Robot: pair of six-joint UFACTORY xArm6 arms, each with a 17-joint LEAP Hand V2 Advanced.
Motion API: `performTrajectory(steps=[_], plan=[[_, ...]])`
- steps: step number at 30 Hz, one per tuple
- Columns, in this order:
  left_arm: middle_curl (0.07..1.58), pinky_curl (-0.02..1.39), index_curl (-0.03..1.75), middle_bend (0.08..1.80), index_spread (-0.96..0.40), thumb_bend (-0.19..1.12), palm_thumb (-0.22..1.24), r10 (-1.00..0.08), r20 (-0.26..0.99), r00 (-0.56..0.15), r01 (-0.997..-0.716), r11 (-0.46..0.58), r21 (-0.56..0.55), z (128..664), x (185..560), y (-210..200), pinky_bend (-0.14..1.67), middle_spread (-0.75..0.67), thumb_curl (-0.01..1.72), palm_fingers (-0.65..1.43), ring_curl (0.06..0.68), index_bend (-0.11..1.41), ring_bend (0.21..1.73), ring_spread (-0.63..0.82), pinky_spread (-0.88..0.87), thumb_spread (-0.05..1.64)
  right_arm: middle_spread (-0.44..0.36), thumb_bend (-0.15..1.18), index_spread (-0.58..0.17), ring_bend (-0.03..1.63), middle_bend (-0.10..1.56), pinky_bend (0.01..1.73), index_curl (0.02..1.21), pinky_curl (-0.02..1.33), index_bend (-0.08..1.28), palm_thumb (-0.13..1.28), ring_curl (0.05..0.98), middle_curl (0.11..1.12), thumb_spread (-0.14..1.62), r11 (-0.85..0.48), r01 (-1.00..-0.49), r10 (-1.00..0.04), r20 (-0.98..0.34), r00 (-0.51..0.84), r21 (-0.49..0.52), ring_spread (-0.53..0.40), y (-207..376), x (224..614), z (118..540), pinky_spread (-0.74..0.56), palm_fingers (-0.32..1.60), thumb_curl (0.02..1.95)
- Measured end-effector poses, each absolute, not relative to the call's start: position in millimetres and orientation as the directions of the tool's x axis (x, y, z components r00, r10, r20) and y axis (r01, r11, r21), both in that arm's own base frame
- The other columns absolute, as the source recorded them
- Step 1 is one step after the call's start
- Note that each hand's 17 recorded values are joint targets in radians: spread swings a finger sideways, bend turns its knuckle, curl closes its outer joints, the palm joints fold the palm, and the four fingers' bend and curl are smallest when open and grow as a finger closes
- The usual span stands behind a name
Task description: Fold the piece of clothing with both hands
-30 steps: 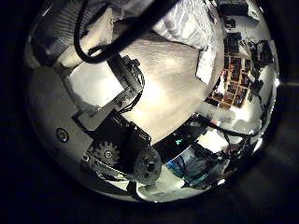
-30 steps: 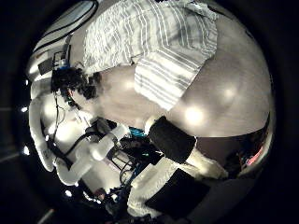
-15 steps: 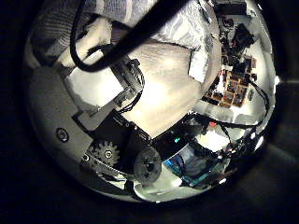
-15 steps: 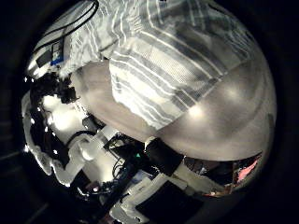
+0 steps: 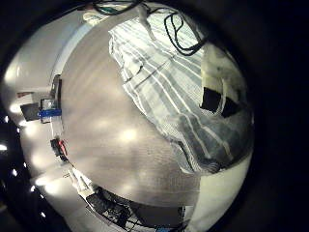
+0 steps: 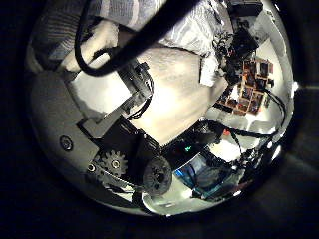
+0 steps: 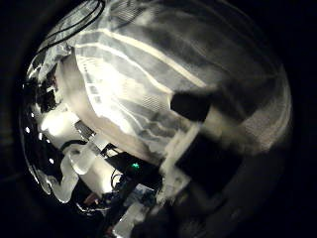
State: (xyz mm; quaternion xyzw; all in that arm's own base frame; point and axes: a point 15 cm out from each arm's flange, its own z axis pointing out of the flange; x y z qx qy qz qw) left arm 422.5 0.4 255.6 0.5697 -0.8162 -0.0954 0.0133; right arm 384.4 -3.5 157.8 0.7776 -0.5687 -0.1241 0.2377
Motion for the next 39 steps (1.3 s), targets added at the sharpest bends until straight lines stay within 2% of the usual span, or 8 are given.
performTrajectory(steps=[1, 5, 10, 13, 19, 29, 35, 39], plan=[[0.89, 0.75, 1.19, 1.08, -0.73, -0.02, 0.71, -0.933, -0.088, -0.35, -0.928, 0.332, 0.169, 258.6, 422.3, 0.6, 0.97, -0.48, 0.46, 1.07, 0.537, 0.55, 1.36, -0.44, -0.65, 1.1, -0.245, 0.01, -0.367, 0.98, 0.58, 0.89, 0.27, 0.31, 0.24, 0.73, 0.375, 0.53, 1.01, -0.241, -0.828, -0.941, 0.086, 0.327, 0.506, -0.26, -3.9, 385.2, 160.7, -0.31, 1.17, 0.41], [0.9, 0.76, 1.2, 1.08, -0.73, -0.02, 0.71, -0.931, -0.08, -0.355, -0.925, 0.338, 0.174, 265.0, 419.8, 0.4, 0.96, -0.49, 0.46, 1.07, 0.536, 0.54, 1.36, -0.44, -0.65, 1.1, -0.294, 0.02, -0.429, 1.12, 0.76, 1.13, 0.43, 0.44, 0.56, 0.85, 0.482, 0.67, 1.0, -0.242, -0.843, -0.938, 0.104, 0.329, 0.481, -0.272, -2.2, 387.4, 170.5, -0.31, 1.32, 0.45], [0.9, 0.77, 1.22, 1.07, -0.74, -0.02, 0.71, -0.93, -0.048, -0.364, -0.918, 0.35, 0.188, 270.2, 414.3, -6.4, 0.96, -0.49, 0.46, 1.08, 0.536, 0.53, 1.36, -0.44, -0.65, 1.1, -0.296, 0.05, -0.402, 1.24, 1.0, 1.28, 0.61, 0.54, 0.91, 0.95, 0.567, 0.8, 1.05, -0.248, -0.881, -0.94, 0.119, 0.318, 0.402, -0.263, -1.3, 390.5, 185.0, -0.26, 1.24, 0.5], [0.91, 0.78, 1.23, 1.07, -0.74, -0.02, 0.71, -0.927, -0.032, -0.374, -0.912, 0.361, 0.197, 273.9, 410.1, -8.3, 0.95, -0.49, 0.47, 1.08, 0.534, 0.52, 1.35, -0.44, -0.66, 1.1, -0.281, 0.05, -0.369, 1.31, 1.09, 1.34, 0.68, 0.59, 1.02, 0.98, 0.609, 0.86, 1.09, -0.247, -0.895, -0.943, 0.122, 0.311, 0.37, -0.254, -5.1, 388.6, 199.1, -0.23, 1.18, 0.53], [0.91, 0.78, 1.24, 1.06, -0.75, -0.02, 0.71, -0.919, -0.016, -0.394, -0.897, 0.381, 0.223, 283.0, 393.0, -5.7, 0.94, -0.49, 0.47, 1.08, 0.534, 0.5, 1.35, -0.43, -0.66, 1.1, -0.236, 0.04, -0.313, 1.37, 1.22, 1.38, 0.76, 0.66, 1.12, 1.01, 0.665, 0.9, 1.12, -0.21, -0.926, -0.957, 0.13, 0.261, 0.314, -0.233, -21.9, 370.9, 249.4, -0.19, 1.12, 0.58], [0.91, 0.8, 1.26, 1.05, -0.75, -0.02, 0.7, -0.917, -0.005, -0.398, -0.888, 0.384, 0.252, 321.9, 349.6, -2.1, 0.92, -0.49, 0.46, 1.1, 0.532, 0.48, 1.34, -0.44, -0.67, 1.1, -0.187, 0.01, -0.271, 1.42, 1.28, 1.36, 0.8, 0.74, 1.13, 1.04, 0.699, 0.89, 1.13, -0.199, -0.966, -0.971, 0.103, 0.218, 0.168, -0.213, -24.3, 339.2, 337.6, -0.17, 1.11, 0.65], [0.92, 0.8, 1.26, 1.07, -0.75, -0.02, 0.7, -0.929, -0.019, -0.37, -0.917, 0.362, 0.169, 362.6, 359.3, -8.5, 0.94, -0.5, 0.47, 1.13, 0.534, 0.5, 1.35, -0.43, -0.67, 1.1, -0.169, -0.01, -0.258, 1.43, 1.3, 1.33, 0.81, 0.79, 1.14, 1.04, 0.705, 0.88, 1.12, -0.191, -0.981, -0.974, 0.119, 0.195, 0.045, -0.207, -18.6, 365.6, 385.2, -0.16, 1.11, 0.69], [0.93, 0.8, 1.25, 1.07, -0.76, -0.02, 0.7, -0.942, -0.03, -0.334, -0.935, 0.328, 0.136, 368.9, 388.8, -10.5, 0.94, -0.5, 0.47, 1.13, 0.537, 0.52, 1.36, -0.43, -0.67, 1.1, -0.162, -0.01, -0.253, 1.43, 1.31, 1.31, 0.82, 0.81, 1.14, 1.03, 0.71, 0.87, 1.11, -0.178, -0.984, -0.976, 0.122, 0.178, 0.01, -0.205, -7.4, 402.1, 399.1, -0.16, 1.11, 0.71]])
